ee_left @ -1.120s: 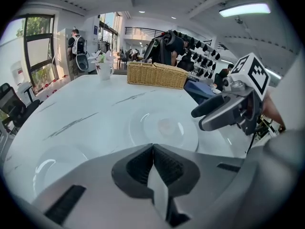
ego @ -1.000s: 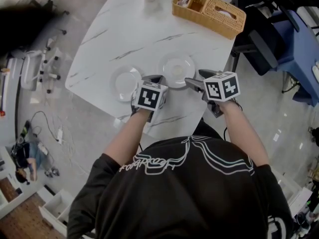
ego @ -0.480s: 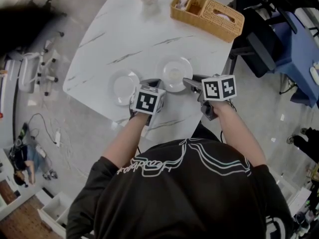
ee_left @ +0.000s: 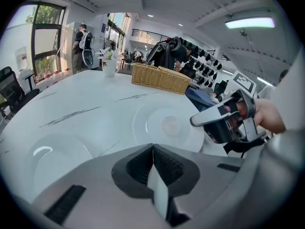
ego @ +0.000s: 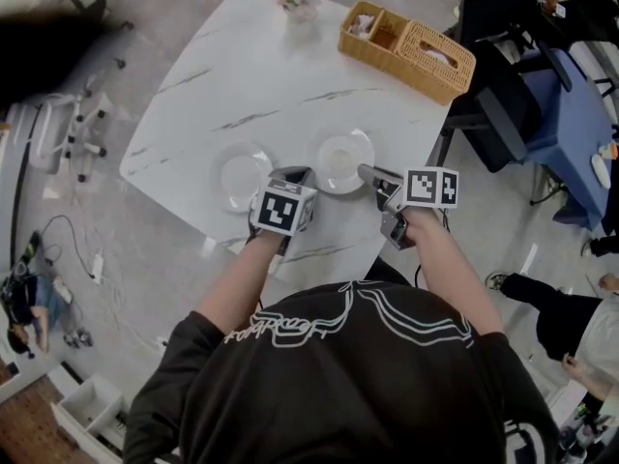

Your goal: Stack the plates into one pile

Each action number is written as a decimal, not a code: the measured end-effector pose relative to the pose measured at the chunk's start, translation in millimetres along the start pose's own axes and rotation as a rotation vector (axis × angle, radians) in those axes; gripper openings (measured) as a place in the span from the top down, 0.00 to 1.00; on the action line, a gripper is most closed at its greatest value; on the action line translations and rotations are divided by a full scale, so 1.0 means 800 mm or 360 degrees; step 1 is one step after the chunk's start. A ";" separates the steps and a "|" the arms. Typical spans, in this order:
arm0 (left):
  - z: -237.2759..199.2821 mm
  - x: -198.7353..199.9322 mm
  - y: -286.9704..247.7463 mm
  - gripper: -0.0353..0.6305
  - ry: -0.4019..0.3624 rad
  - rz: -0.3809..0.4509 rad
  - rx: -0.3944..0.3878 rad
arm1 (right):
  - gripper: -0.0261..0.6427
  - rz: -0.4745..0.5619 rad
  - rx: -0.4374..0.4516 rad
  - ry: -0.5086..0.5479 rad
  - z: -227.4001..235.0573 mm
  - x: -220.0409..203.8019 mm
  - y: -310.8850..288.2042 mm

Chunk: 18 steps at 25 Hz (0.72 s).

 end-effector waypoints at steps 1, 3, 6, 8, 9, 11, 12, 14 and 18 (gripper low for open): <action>0.000 0.001 0.004 0.91 0.0008 0.0020 -0.0012 | 0.88 0.0010 0.0006 -0.0013 -0.001 0.001 0.000; 0.002 0.002 0.014 0.91 0.0009 0.0061 -0.0031 | 0.88 0.0030 0.0016 -0.0029 -0.004 0.001 0.001; 0.003 0.002 0.034 0.91 0.0011 0.0115 -0.0027 | 0.89 0.0072 0.0037 -0.0083 -0.008 0.002 0.003; 0.000 -0.003 0.048 0.91 0.0032 0.0149 -0.0018 | 0.90 0.0101 0.0049 -0.0126 -0.010 0.002 0.005; -0.001 -0.006 0.056 0.91 0.0045 0.0164 -0.0013 | 0.90 0.0113 0.0059 -0.0153 -0.011 0.001 0.006; -0.005 -0.010 0.071 0.91 0.0070 0.0192 0.0001 | 0.90 0.0128 0.0080 -0.0194 -0.015 0.001 0.008; -0.007 -0.013 0.078 0.91 0.0092 0.0206 0.0008 | 0.90 0.0130 0.0089 -0.0203 -0.018 0.000 0.008; -0.011 -0.022 0.090 0.91 0.0177 0.0237 0.0014 | 0.90 0.0129 0.0105 -0.0210 -0.025 -0.003 0.008; -0.023 -0.040 0.115 0.91 0.0349 0.0305 0.0049 | 0.90 0.0112 0.0150 -0.0211 -0.047 -0.004 0.001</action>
Point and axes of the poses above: the fingertips, and each gripper's own axes: y backward along the fingers, z to its right, x out of its top, the point moved 3 cm from there along y, backward along the fingers, and after that the axes turned 5 degrees about z, right-handed, at the moved point
